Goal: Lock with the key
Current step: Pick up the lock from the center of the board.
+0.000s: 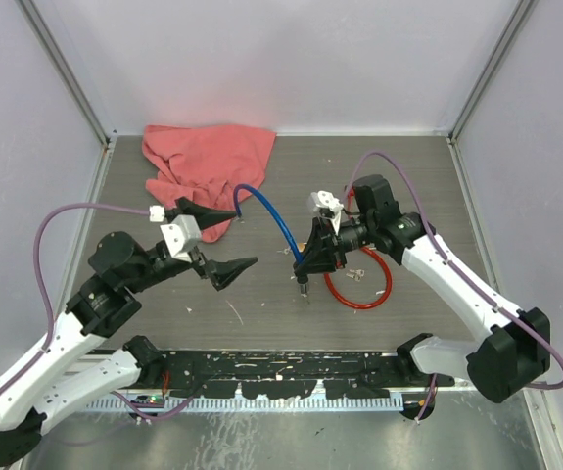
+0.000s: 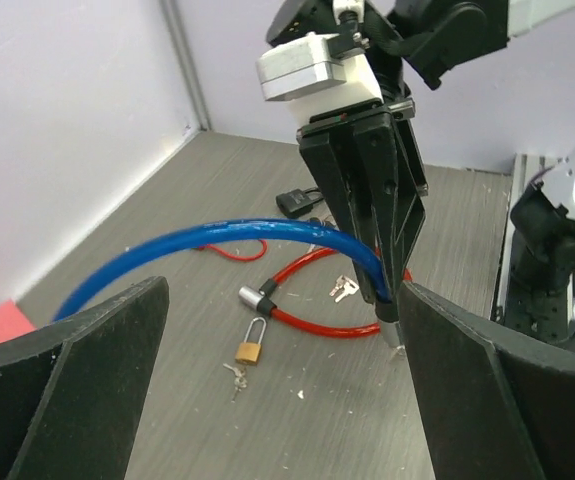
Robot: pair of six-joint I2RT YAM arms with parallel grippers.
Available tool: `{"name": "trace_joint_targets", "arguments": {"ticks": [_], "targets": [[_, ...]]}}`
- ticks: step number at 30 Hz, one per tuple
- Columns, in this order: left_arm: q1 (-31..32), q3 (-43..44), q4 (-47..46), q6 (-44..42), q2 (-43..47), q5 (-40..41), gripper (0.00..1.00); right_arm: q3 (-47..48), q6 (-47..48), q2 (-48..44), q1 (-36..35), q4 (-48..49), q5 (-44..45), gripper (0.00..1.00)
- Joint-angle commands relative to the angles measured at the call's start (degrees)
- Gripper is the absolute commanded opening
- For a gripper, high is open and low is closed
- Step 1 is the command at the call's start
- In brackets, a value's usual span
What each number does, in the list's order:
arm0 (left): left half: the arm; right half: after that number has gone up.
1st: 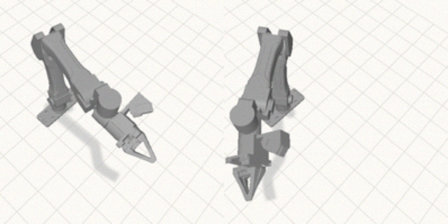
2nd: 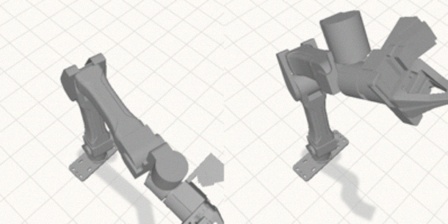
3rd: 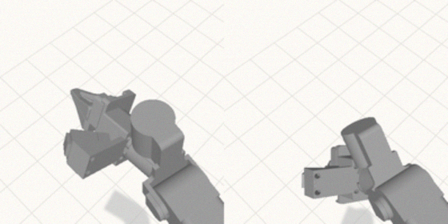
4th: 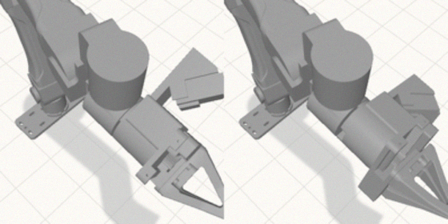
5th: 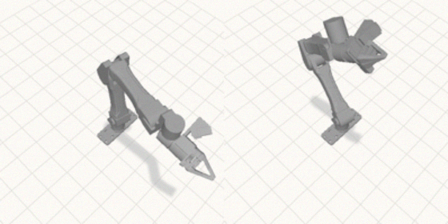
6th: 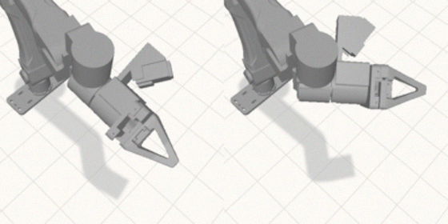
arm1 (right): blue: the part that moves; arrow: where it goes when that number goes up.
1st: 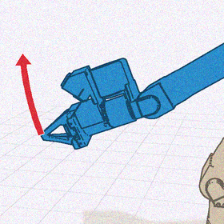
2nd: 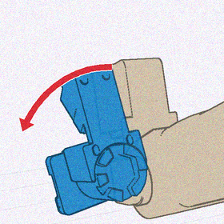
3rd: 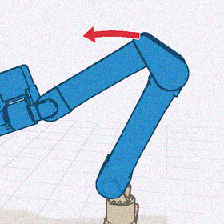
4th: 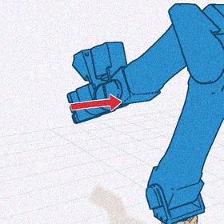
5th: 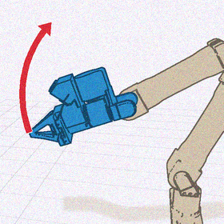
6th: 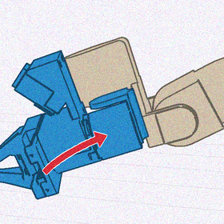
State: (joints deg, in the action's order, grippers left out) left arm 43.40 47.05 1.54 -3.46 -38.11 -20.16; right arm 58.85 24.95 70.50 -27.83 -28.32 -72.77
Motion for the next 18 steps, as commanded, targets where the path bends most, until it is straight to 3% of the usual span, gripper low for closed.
{"name": "trace_joint_targets", "arguments": {"ticks": [1, 6, 10, 18], "targets": [[0.14, 8.80, 6.13, -10.69, -4.67, -9.02, 0.98, 2.13, 2.12, -2.28, 0.02, 0.04, -4.11, 0.01], [0.12, 17.06, 17.54, -25.55, -10.28, -15.35, 0.98, 2.05, 2.03, -2.74, 0.06, -0.34, -5.22, 0.01], [0.19, 19.97, 21.26, -36.03, -12.99, -18.12, 0.98, 1.89, 1.99, -2.69, -0.01, -0.40, -5.73, 0.01], [2.33, 24.81, 24.49, -45.77, -19.29, -19.03, 1.00, 1.75, 1.35, -1.20, 0.06, -0.34, -7.00, 0.01]]}}
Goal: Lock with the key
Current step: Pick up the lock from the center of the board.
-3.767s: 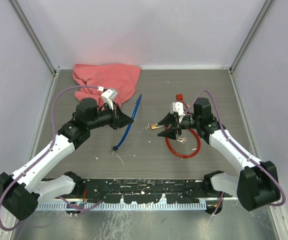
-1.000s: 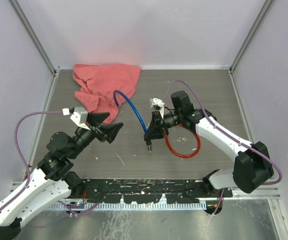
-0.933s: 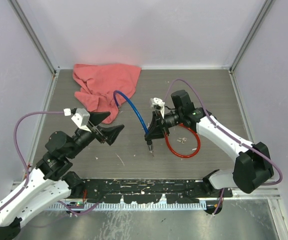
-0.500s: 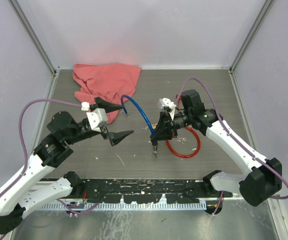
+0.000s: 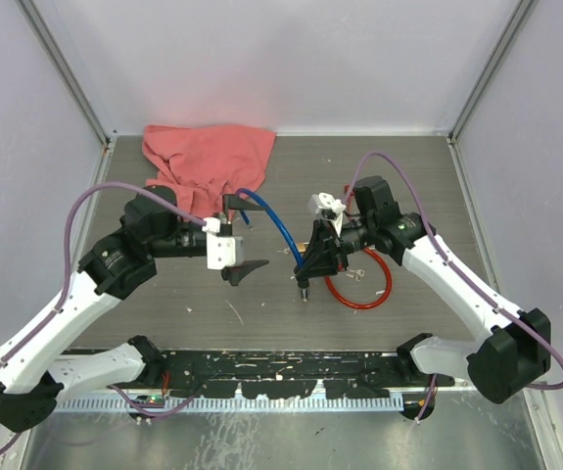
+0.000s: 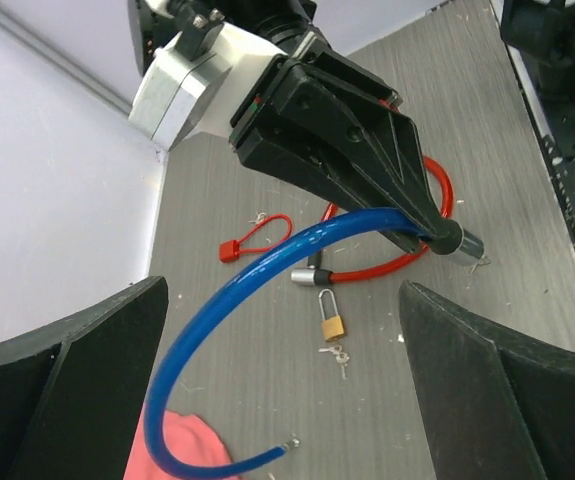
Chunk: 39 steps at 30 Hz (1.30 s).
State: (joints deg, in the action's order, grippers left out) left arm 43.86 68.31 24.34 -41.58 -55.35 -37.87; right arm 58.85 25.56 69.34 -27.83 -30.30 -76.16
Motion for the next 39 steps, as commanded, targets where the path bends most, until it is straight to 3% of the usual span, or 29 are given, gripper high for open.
{"name": "trace_joint_targets", "arguments": {"ticks": [1, 9, 19, 21, 25, 28, 32, 37, 39], "targets": [[3.04, 4.06, 2.67, -10.10, -3.03, 1.28, 0.99, 1.79, 0.72, 0.12, 0.06, 1.65, -3.71, 0.01], [14.86, 6.75, 6.94, -25.54, -10.66, 25.95, 0.88, 1.66, 0.40, 1.61, -0.16, 1.71, -3.97, 0.01], [20.99, 7.99, 9.74, -33.52, -15.53, 38.42, 0.59, 1.78, 0.02, 2.39, -0.41, 1.68, -4.05, 0.01], [21.56, 7.93, 9.74, -34.17, -15.80, 39.52, 0.51, 1.79, -0.07, 2.38, -0.44, 1.74, -4.18, 0.01], [22.04, 7.97, 9.69, -34.45, -15.64, 41.29, 0.21, 1.95, -0.20, 2.29, -0.49, 1.85, -4.17, 0.01], [22.14, 7.21, 9.17, -34.39, -14.82, 42.33, 0.08, 2.18, -0.40, 1.85, -0.39, 1.91, -3.99, 0.04], [22.16, 4.71, 7.37, -33.94, -12.15, 43.48, 0.00, 2.94, -1.23, 0.68, 0.53, 1.92, -4.10, 0.13], [22.16, 1.79, 5.48, -30.66, -7.25, 44.18, 0.00, 3.81, -2.36, -2.08, 3.30, 1.98, -5.70, 0.43], [22.15, 0.89, 4.67, -27.49, -5.47, 45.04, 0.00, 4.33, -2.89, -3.37, 5.14, 1.98, -6.50, 0.50]]}}
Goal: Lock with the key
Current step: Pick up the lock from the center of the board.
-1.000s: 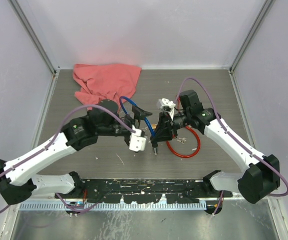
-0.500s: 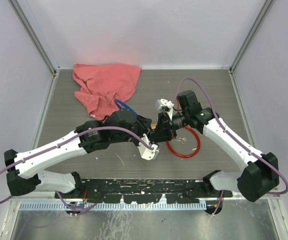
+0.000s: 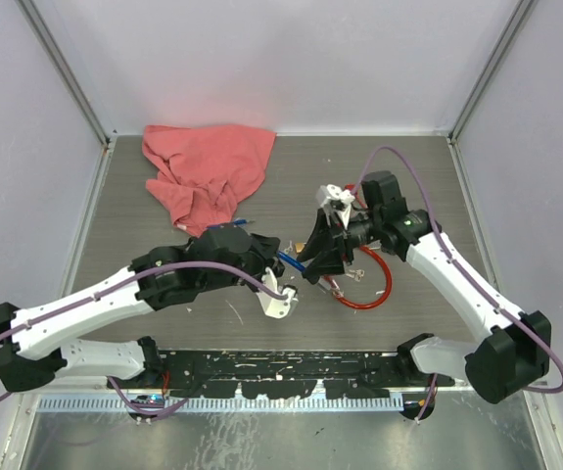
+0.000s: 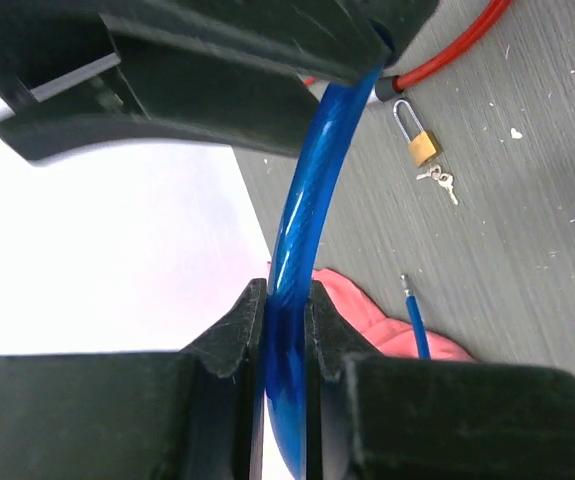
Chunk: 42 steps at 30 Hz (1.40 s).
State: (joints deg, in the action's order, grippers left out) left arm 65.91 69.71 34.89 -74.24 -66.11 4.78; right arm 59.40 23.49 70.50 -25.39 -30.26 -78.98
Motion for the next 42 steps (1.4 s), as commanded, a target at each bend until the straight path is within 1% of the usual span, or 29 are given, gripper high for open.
{"name": "trace_joint_targets", "arguments": {"ticks": [1, 7, 13, 17, 18, 21, 23, 25, 27, 30, 33, 36, 39, 40, 42], "targets": [[0.10, -0.86, -6.21, 7.05, 6.08, 2.72, 0.00, 4.02, -1.17, -5.21, 3.83, 1.94, -4.09, 0.52], [0.01, -5.76, -9.52, 19.94, 12.20, 3.38, 0.00, 6.47, -3.12, -7.89, 10.38, 1.84, -3.99, 0.54], [-0.04, -10.98, -14.42, 34.88, 19.70, 3.39, 0.00, 7.59, -3.53, -8.45, 13.65, 1.91, -2.01, 0.54], [-0.06, -13.63, -17.84, 43.28, 24.02, 4.35, 0.00, 7.09, -2.64, -8.16, 14.36, 2.70, 2.61, 0.54], [-0.03, -14.28, -19.00, 45.30, 25.09, 4.82, 0.00, 5.88, -4.29, -8.18, 14.32, 5.70, 3.52, 0.54], [-0.06, -16.09, -22.69, 50.25, 27.79, 5.03, 0.00, 0.73, -13.07, -8.20, 14.29, 16.98, 9.30, 0.54], [-0.08, -17.20, -25.26, 53.83, 28.82, 5.00, 0.00, -1.72, -14.45, -7.97, 14.30, 20.24, 11.31, 0.54], [-0.08, -17.64, -27.54, 56.61, 29.13, 4.88, 0.00, -4.23, -16.34, -7.64, 13.66, 24.44, 10.98, 0.54], [-0.08, -17.64, -29.56, 59.32, 28.60, 5.01, 0.00, -8.51, -21.71, -7.85, 12.62, 32.25, 9.12, 0.54], [-0.07, -17.65, -33.07, 64.01, 27.62, 6.67, 0.00, -14.11, -27.98, -8.45, 10.27, 45.20, 8.64, 0.62], [-0.10, -18.67, -38.54, 68.47, 27.11, 8.39, 0.00, -17.80, -31.71, -8.23, 7.60, 54.14, 8.47, 0.72], [-0.06, -20.05, -43.55, 71.22, 26.70, 9.12, 0.00, -21.94, -36.93, -7.49, 4.70, 66.41, 9.06, 0.82], [-0.08, -20.69, -47.20, 72.80, 26.35, 10.05, 0.00, -24.75, -43.13, -6.10, 1.41, 77.77, 10.09, 0.86], [-0.08, -20.89, -48.39, 73.09, 26.23, 10.16, 0.00, -24.88, -44.42, -5.51, -0.04, 80.07, 10.76, 0.86], [-0.14, -20.99, -50.11, 73.75, 25.71, 10.45, 0.00, -24.13, -45.13, -4.31, -3.24, 81.72, 12.45, 0.86]]}}
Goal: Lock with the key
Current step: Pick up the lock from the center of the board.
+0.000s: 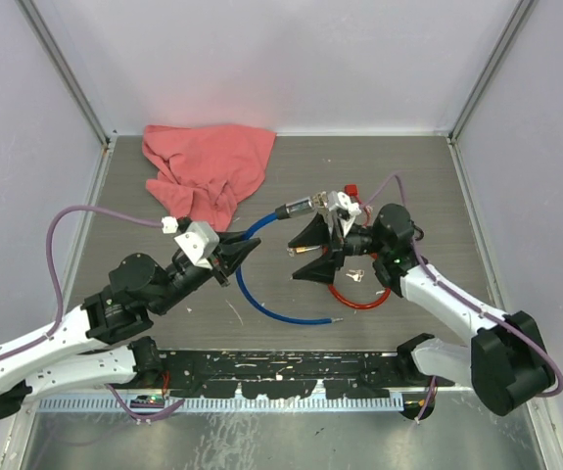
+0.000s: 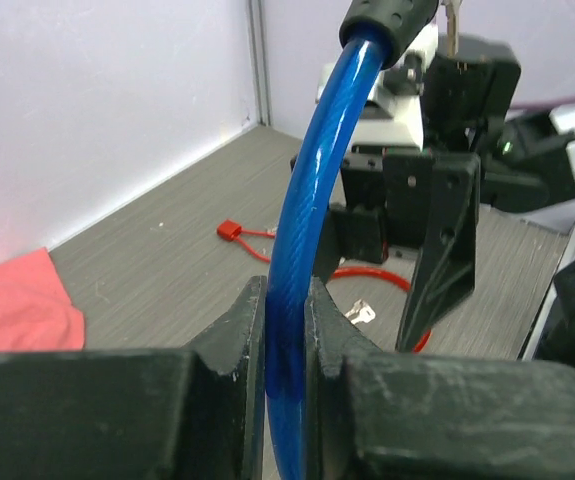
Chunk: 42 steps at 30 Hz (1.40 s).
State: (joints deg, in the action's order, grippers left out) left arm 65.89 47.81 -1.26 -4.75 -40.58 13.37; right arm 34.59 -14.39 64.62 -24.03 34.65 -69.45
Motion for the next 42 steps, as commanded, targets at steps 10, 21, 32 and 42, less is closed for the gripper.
{"name": "trace_joint_targets", "arguments": {"ticks": [10, 21, 32, 42], "targets": [[-0.48, -0.22, -23.23, 7.16, -4.29, 1.05, 0.00, -1.24, -24.80, 11.26, -14.09, 42.89, 11.56, 0.83], [-4.04, -1.81, -34.77, 12.76, -11.76, 0.75, 0.00, -0.79, -15.92, 11.26, -18.51, 30.51, 14.02, 0.55], [-13.55, -5.04, -36.99, 25.50, -11.91, -8.51, 0.14, 12.61, 17.13, 4.50, -17.18, -20.23, 21.67, 0.01], [-19.70, -1.66, -27.86, 25.20, -10.04, -11.35, 0.26, 16.32, 29.82, 3.24, -17.40, -33.93, 31.02, 0.01]]}}
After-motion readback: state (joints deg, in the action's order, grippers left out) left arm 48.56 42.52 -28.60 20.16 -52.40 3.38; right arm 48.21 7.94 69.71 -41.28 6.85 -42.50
